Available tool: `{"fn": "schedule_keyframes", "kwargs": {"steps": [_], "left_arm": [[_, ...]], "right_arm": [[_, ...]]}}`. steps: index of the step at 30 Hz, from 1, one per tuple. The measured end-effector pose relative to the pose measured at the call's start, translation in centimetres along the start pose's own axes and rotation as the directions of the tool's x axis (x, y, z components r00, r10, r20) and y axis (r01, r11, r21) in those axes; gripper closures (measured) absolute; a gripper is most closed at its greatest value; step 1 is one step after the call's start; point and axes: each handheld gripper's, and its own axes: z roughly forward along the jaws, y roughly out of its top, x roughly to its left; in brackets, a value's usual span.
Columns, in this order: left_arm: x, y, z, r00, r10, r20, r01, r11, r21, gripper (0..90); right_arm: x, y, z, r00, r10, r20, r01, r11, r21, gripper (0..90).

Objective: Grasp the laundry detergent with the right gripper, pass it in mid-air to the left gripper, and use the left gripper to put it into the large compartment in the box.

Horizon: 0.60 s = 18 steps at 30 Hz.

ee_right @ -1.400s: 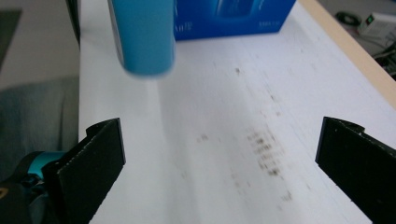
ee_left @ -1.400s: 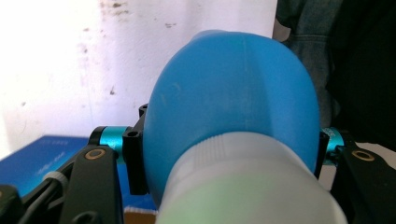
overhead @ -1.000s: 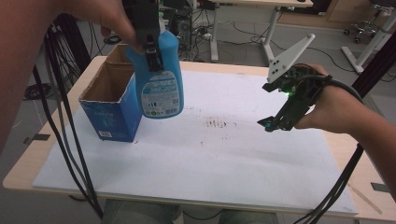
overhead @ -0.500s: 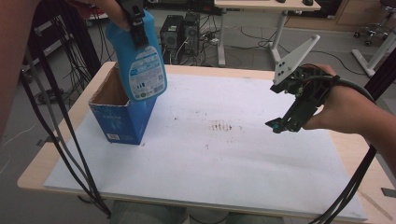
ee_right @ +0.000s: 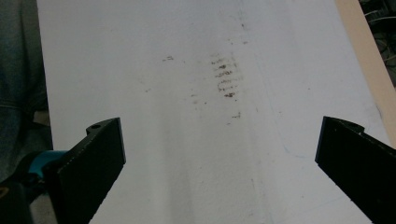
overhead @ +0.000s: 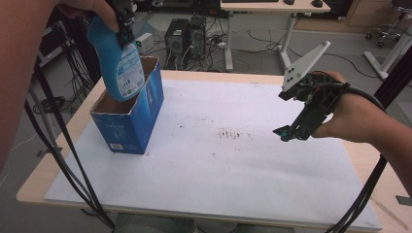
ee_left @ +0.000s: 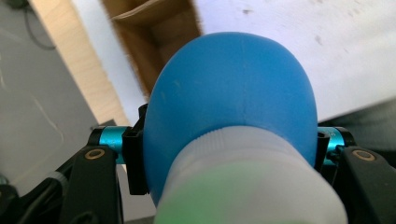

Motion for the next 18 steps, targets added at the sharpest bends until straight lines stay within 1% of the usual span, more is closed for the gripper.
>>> {"fn": "schedule_keyframes", "kwargs": {"steps": [1, 2, 3, 6, 7, 8, 9, 10, 14, 15, 16, 18], "left_arm": [[0.2, 0.0, 0.1, 0.9999, -0.013, -0.003, 0.013, 0.9999, -0.003, 37.9], [0.6, 0.1, 0.4, 0.9993, -0.036, -0.006, 0.036, 0.9993, -0.010, 37.9], [0.9, 0.1, 0.6, 0.9989, -0.047, -0.006, 0.047, 0.9989, -0.008, 37.9], [1.5, 0.2, 1.3, 0.9979, -0.064, 0.006, 0.064, 0.9980, 0.005, 37.9], [1.5, 0.2, 1.3, 0.9979, -0.064, 0.006, 0.064, 0.9980, 0.005, 37.9], [1.7, 0.3, 1.9, 0.9974, -0.071, 0.013, 0.071, 0.9974, 0.011, 37.9], [1.7, 0.3, 1.9, 0.9974, -0.071, 0.013, 0.071, 0.9974, 0.011, 37.9], [1.9, 0.4, 2.5, 0.9977, -0.068, 0.011, 0.067, 0.9974, 0.026, 37.9], [2.2, 0.6, 3.8, 0.9983, -0.056, 0.016, 0.055, 0.9975, 0.044, 37.9], [2.2, 0.7, 4.1, 0.9991, -0.040, 0.014, 0.040, 0.9981, 0.047, 37.9], [2.2, 0.7, 4.4, 0.9998, -0.014, 0.015, 0.013, 0.9984, 0.054, 37.9], [2.4, 0.8, 5.4, 0.9997, 0.014, 0.022, -0.016, 0.9974, 0.070, 37.9]], "right_arm": [[0.0, 0.0, 0.0, 1.0000, 0.000, -0.002, 0.000, 1.000, 0.004, 0.6], [0.1, 0.0, 0.1, 1.0000, -0.001, -0.001, 0.001, 1.000, 0.005, 0.6], [0.1, -0.1, 0.1, 1.0000, 0.002, -0.004, -0.002, 1.000, 0.001, 0.6], [0.1, -0.1, 0.0, 1.0000, 0.004, -0.003, -0.004, 1.000, -0.004, 0.6], [0.1, -0.1, 0.0, 1.0000, 0.004, -0.003, -0.004, 1.000, -0.004, 0.6], [0.1, -0.1, -0.1, 0.9999, 0.011, -0.005, -0.011, 1.000, -0.003, 0.6], [0.1, -0.1, -0.1, 0.9999, 0.011, -0.005, -0.011, 1.000, -0.003, 0.6], [0.0, -0.2, 0.0, 0.9999, 0.012, -0.005, -0.012, 1.000, 0.001, 0.6], [0.0, -0.1, 0.1, 0.9998, 0.016, -0.006, -0.016, 1.000, 0.007, 0.6], [0.0, -0.1, 0.2, 0.9999, 0.013, -0.003, -0.013, 1.000, 0.009, 0.6], [0.0, -0.1, 0.2, 0.9999, 0.014, -0.003, -0.014, 1.000, 0.010, 0.6], [-0.1, -0.1, 0.3, 0.9998, 0.016, -0.007, -0.016, 1.000, 0.011, 0.6]]}}
